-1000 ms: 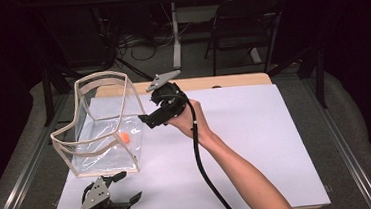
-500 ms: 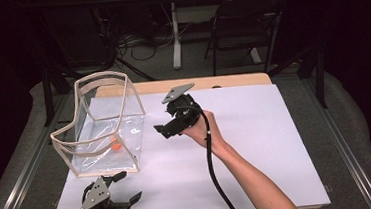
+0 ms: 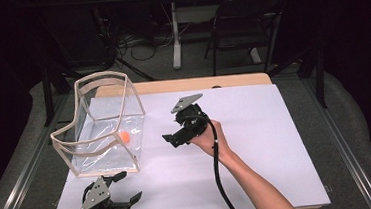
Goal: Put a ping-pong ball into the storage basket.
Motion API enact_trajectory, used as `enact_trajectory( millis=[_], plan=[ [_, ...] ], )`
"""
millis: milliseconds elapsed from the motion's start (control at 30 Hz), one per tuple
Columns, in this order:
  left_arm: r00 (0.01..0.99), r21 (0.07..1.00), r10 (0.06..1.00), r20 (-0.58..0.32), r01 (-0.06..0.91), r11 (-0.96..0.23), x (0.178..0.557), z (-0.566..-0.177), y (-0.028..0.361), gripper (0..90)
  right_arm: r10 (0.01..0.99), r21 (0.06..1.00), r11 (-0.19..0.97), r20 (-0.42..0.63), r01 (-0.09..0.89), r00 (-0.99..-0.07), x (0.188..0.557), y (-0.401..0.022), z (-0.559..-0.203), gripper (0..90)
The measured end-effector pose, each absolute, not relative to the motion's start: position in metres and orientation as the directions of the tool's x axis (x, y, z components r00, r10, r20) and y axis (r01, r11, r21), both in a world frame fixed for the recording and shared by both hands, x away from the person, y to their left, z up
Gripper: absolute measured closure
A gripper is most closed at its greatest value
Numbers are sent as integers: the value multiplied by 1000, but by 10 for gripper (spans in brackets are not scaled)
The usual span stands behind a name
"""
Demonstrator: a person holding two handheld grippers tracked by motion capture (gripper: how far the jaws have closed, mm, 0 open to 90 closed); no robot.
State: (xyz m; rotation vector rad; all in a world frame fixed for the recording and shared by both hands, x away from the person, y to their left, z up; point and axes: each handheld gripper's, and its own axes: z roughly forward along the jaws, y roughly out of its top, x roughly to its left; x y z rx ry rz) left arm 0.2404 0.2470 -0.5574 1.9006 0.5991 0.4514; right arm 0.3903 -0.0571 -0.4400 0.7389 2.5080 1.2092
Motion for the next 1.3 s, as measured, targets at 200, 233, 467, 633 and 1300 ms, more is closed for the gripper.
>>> enact_trajectory(
  millis=[200, 233, 467, 633, 1300],
  plan=[
    [804, 923, 594, 37, 200, -329, 240, -557, 247, 158, 547, 769, 528, 15, 359, -837, 384, -63, -459, 16],
    [804, 923, 593, 39, 199, -330, 240, -557, 247, 158, 547, 769, 528, 17, 361, -837, 383, -65, -462, 15],
    [804, 922, 593, 39, 200, -331, 240, -557, 247, 158, 560, 759, 523, 37, 388, -828, 378, -75, -478, 1],
    [804, 922, 593, 39, 200, -331, 240, -558, 247, 158, 568, 753, 527, 33, 394, -822, 374, -84, -488, 0],
    [802, 921, 596, 39, 202, -333, 240, -558, 246, 158, 596, 716, 564, -8, 411, -803, 362, -105, -515, 0]
  ],
)
